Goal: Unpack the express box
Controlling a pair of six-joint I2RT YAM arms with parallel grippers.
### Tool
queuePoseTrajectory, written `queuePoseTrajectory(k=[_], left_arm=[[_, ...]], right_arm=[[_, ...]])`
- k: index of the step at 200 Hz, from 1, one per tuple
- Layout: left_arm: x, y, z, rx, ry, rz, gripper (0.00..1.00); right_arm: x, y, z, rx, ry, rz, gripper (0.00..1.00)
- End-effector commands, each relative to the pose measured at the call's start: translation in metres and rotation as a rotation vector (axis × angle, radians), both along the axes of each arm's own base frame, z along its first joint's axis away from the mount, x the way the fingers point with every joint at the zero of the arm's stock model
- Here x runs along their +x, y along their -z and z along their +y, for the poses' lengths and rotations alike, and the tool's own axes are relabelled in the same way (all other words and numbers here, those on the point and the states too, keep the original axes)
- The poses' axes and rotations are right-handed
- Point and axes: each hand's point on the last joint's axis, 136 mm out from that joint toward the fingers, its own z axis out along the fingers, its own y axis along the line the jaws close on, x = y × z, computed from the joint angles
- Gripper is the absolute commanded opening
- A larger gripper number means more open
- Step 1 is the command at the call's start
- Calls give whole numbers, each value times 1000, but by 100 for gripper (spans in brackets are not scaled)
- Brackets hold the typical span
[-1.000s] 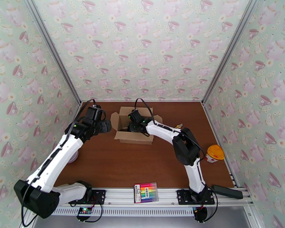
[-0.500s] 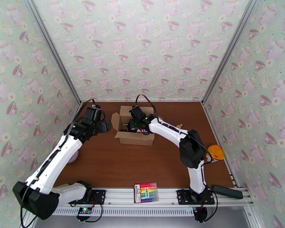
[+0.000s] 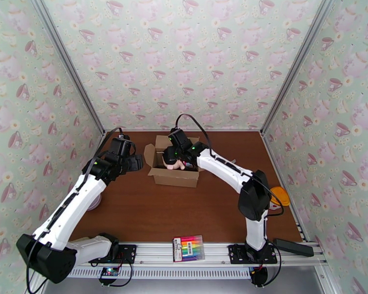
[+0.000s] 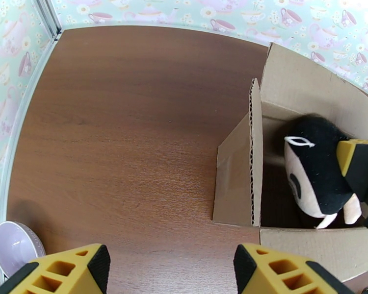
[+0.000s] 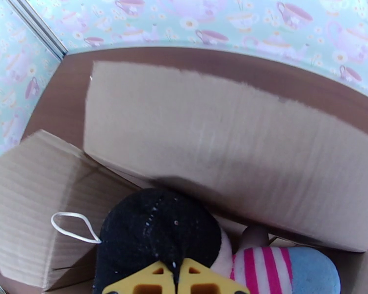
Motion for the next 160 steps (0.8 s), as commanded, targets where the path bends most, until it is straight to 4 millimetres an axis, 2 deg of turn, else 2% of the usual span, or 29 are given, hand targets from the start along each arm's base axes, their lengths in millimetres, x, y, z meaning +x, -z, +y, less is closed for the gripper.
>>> queuePoseTrajectory(k=[1,42,94,134,160], left_arm=[[-3,-2,0,-23,-4,-9,73],[-2,-6,0,-25,-4,-17,73],[-2,-10,2,-25,-11,-16,73],[-4,-12,4,-33,-30,-24,73],[-8,-12,6,-37,-44,-23,73]], right_arm=[[-4,-55,-4,38,-8,-95,0],[-12,-93,-11,78,-26,-151,0],[-37,-133,-21,142,-75,-183,0],[-73,-153,-31,148,-112,-211,0],[-104,-153,-38,127,-136,-211,0]])
